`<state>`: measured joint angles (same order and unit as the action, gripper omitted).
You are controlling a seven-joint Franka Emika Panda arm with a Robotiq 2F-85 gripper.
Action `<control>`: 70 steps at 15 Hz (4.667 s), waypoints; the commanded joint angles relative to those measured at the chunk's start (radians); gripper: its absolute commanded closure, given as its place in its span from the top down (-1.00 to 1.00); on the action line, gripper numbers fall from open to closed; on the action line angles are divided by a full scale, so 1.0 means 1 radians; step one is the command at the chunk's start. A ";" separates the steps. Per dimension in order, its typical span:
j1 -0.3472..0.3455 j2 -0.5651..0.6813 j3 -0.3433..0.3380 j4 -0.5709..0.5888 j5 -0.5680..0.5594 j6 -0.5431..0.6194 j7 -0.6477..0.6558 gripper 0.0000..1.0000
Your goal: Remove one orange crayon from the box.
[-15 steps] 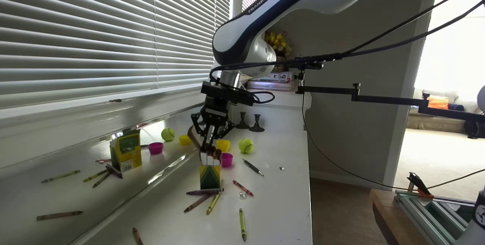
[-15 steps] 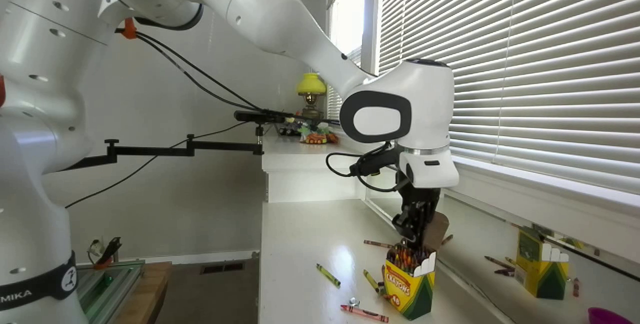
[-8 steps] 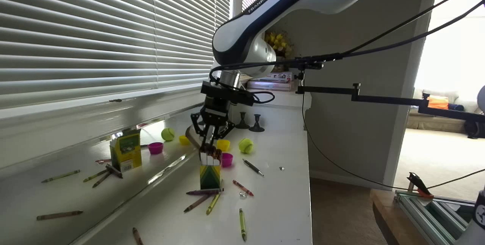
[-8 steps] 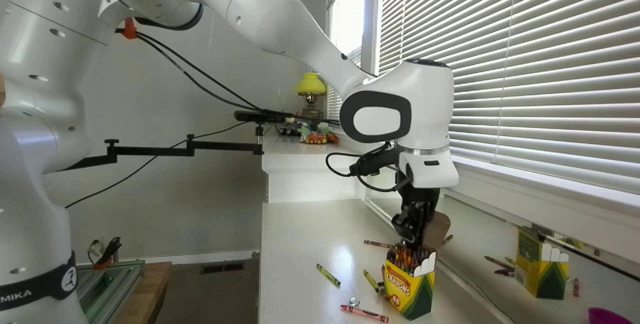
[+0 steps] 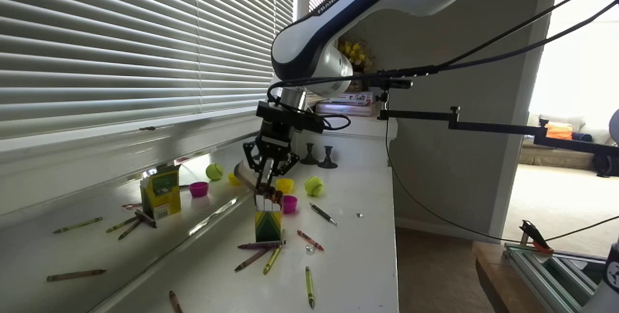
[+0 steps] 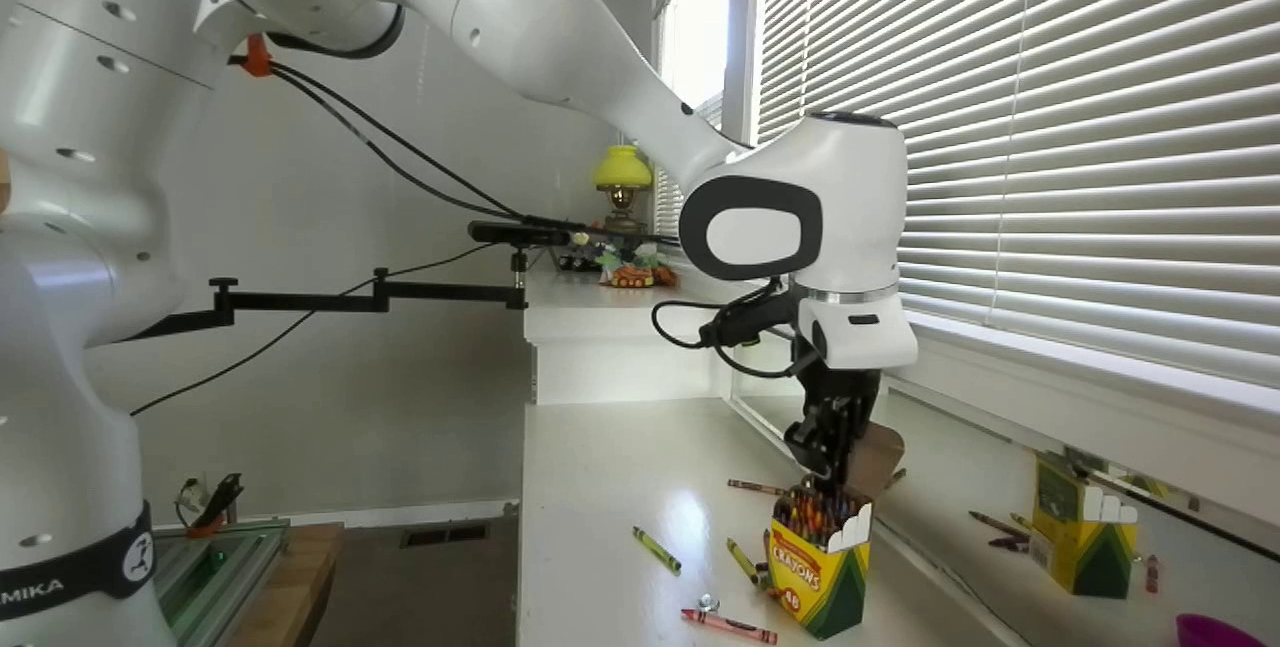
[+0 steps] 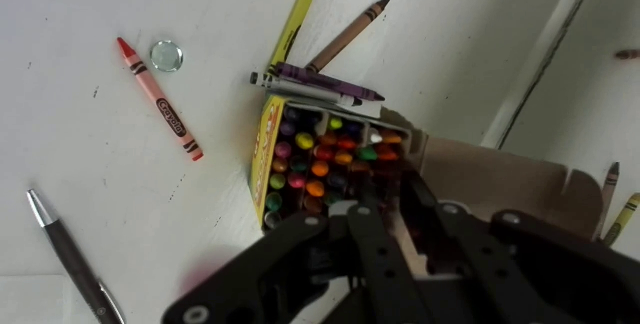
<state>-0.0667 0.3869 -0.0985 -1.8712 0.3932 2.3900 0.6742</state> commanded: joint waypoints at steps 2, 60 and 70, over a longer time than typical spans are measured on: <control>-0.002 -0.027 0.000 -0.005 0.009 -0.028 0.022 -0.55; -0.012 0.020 -0.005 0.031 0.000 -0.073 0.002 -0.64; -0.014 -0.005 0.002 0.020 0.012 -0.071 -0.025 -0.57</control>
<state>-0.0656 0.3884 -0.1080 -1.8668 0.3867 2.3349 0.6800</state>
